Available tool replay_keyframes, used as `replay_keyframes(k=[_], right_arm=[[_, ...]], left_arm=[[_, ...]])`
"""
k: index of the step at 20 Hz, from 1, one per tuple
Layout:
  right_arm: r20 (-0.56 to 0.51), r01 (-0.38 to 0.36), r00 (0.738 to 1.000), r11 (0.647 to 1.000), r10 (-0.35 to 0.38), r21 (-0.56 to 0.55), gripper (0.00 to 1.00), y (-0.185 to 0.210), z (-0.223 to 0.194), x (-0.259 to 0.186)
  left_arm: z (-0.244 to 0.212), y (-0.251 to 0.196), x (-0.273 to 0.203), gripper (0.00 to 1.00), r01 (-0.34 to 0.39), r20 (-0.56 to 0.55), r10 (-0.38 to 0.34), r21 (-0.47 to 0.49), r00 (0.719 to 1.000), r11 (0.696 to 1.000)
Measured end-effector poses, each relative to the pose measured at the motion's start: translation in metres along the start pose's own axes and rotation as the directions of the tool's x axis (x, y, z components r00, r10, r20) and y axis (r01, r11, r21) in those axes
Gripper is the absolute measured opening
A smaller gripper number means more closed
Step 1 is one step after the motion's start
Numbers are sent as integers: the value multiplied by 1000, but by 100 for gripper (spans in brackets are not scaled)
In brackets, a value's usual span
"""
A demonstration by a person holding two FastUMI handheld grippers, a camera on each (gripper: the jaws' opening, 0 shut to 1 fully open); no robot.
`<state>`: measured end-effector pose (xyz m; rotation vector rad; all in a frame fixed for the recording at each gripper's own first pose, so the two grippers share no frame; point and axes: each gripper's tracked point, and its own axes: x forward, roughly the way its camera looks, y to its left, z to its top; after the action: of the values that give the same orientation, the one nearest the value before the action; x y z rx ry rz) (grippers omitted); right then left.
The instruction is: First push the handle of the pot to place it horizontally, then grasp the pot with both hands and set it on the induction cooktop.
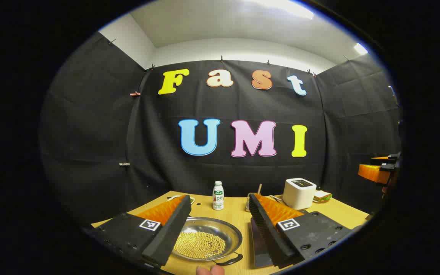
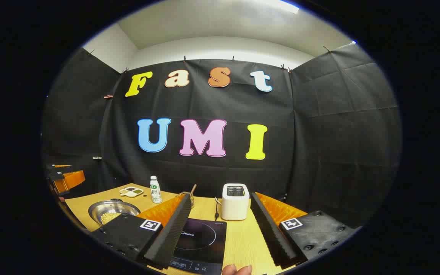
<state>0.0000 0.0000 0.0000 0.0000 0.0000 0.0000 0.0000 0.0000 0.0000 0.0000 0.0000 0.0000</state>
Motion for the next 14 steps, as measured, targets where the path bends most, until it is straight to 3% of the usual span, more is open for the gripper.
replay_keyframes(k=[14], right_arm=[[-15,-8,1000,1000,8,14,96,8,-2,-3]], left_arm=[[-1,11,-3,95,-19,1,19,5,1000,1000]])
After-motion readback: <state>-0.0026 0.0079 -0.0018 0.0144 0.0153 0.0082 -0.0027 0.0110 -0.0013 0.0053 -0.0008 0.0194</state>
